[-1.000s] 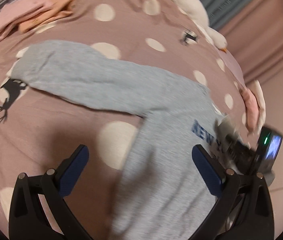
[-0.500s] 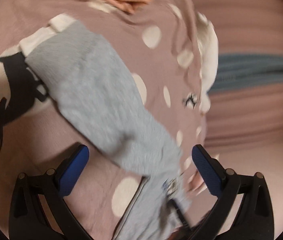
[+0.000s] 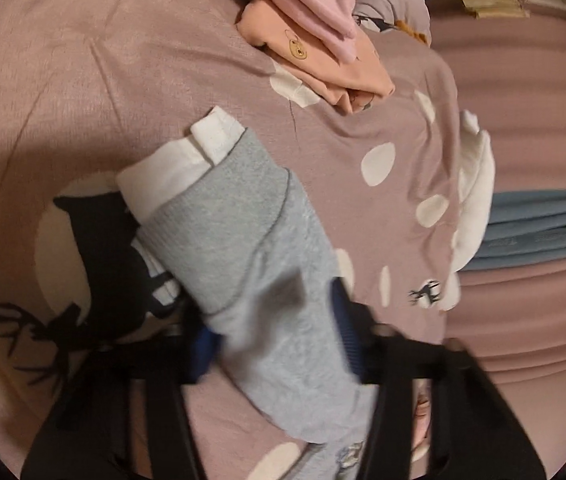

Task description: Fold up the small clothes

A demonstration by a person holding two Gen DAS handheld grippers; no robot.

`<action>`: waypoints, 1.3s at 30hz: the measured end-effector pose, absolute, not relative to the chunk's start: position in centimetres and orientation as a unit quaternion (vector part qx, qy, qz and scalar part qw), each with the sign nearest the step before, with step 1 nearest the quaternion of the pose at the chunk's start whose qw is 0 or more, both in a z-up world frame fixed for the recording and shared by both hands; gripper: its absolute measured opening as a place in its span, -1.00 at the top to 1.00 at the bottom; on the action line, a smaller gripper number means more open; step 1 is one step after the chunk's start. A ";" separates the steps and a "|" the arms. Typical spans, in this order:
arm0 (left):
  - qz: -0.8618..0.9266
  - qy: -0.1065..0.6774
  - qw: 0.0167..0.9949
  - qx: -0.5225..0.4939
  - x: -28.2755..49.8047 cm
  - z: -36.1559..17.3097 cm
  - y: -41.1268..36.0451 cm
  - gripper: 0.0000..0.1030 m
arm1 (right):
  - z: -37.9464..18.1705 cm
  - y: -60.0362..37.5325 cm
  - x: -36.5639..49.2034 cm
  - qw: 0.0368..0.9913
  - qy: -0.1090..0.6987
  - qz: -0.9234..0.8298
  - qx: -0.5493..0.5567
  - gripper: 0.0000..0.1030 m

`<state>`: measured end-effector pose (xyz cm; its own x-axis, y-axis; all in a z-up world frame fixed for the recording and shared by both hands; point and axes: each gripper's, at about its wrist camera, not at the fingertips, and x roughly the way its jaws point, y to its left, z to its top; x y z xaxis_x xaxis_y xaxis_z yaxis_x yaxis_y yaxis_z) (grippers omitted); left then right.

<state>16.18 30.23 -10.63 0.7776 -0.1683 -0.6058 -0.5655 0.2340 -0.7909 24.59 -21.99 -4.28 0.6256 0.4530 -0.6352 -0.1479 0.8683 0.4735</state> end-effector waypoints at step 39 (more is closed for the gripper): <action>-0.181 0.414 0.881 -0.138 20.1 -2.2 -3.1 -0.49 | -5.9 -27.8 24.3 0.830 0.408 0.168 0.341 0.26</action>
<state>20.07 -3.15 -2.24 0.5912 -0.4339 -0.6799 0.2053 0.8961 -0.3935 24.26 -27.84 -5.90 0.6109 0.5570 -0.5627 -0.0005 0.7110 0.7032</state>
